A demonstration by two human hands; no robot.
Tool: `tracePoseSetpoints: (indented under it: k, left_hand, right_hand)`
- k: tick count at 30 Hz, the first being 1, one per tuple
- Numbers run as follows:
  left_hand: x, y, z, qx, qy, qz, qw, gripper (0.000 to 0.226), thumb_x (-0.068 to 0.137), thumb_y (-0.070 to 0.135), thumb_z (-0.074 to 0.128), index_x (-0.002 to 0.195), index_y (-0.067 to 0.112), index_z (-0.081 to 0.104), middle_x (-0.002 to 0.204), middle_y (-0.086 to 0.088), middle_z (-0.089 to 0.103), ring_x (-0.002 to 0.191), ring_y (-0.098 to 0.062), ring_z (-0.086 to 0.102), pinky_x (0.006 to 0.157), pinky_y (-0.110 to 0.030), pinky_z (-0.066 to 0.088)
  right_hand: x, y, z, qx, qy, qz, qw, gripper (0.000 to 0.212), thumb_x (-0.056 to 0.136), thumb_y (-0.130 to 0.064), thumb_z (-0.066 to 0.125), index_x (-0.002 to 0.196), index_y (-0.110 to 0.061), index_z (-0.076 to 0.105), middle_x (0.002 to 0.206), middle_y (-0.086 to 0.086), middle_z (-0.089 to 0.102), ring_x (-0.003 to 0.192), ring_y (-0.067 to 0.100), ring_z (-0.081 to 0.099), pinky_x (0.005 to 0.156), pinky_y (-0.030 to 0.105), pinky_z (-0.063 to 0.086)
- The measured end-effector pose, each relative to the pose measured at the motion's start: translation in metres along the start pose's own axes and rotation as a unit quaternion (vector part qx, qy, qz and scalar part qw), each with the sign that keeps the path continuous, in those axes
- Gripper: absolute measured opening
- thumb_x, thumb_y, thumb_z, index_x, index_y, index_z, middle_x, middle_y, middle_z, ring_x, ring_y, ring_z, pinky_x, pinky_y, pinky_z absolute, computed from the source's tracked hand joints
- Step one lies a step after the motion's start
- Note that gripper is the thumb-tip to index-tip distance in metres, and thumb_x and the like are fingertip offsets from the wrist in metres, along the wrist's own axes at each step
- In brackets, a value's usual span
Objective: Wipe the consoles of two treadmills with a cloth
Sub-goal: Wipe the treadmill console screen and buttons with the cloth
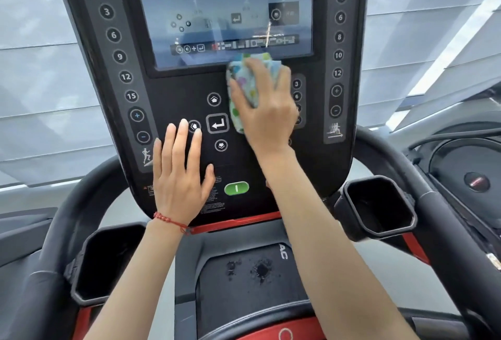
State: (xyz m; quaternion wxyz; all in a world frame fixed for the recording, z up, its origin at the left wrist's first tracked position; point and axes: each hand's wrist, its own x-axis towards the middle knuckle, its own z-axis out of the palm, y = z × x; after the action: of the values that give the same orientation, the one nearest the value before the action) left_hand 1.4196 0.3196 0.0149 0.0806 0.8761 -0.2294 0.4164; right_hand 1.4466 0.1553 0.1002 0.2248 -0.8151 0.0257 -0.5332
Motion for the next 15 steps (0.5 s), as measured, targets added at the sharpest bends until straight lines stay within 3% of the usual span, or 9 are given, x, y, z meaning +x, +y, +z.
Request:
tracePoseSetpoints:
  k: [3,5,10,15]
  left_hand:
    - [-0.001,0.002,0.001,-0.004,0.006,-0.005,1.0,0.049,0.093,0.024,0.049,0.135,-0.001,0.042,0.141,-0.025,0.038,0.135,-0.037,0.028,0.111,-0.052,0.022]
    - [0.0,0.003,0.002,-0.003,0.011,-0.011,1.0,0.048,0.092,0.023,0.049,0.133,0.0,0.043,0.141,-0.025,0.038,0.135,-0.037,0.028,0.111,-0.052,0.022]
    - [0.005,0.016,0.004,-0.002,0.017,-0.015,1.0,0.048,0.091,0.025,0.051,0.132,0.0,0.044,0.141,-0.022,0.038,0.135,-0.036,0.028,0.112,-0.052,0.019]
    - [0.024,0.041,0.01,-0.027,0.021,0.022,0.999,0.049,0.091,0.026,0.051,0.132,0.0,0.047,0.141,-0.019,0.035,0.133,-0.036,0.031,0.111,-0.053,0.021]
  right_hand:
    - [0.002,0.003,-0.001,-0.015,-0.028,-0.067,0.997,0.031,0.081,-0.04,0.066,0.1,-0.015,0.069,0.083,0.012,0.06,0.056,0.016,0.057,0.037,0.027,0.049]
    - [0.005,0.026,-0.01,-0.028,-0.012,-0.068,0.997,0.032,0.084,-0.041,0.063,0.101,-0.015,0.069,0.082,0.012,0.06,0.058,0.016,0.057,0.039,0.027,0.05]
    - [0.018,0.11,-0.051,-0.076,0.081,0.072,0.991,0.027,0.089,-0.045,0.052,0.107,-0.027,0.048,0.096,0.016,0.062,0.086,0.013,0.051,0.058,0.029,0.052]
    - [0.012,0.116,-0.053,-0.073,0.092,0.099,0.988,0.028,0.085,-0.039,0.059,0.107,-0.024,0.05,0.097,0.017,0.061,0.088,0.013,0.05,0.061,0.031,0.052]
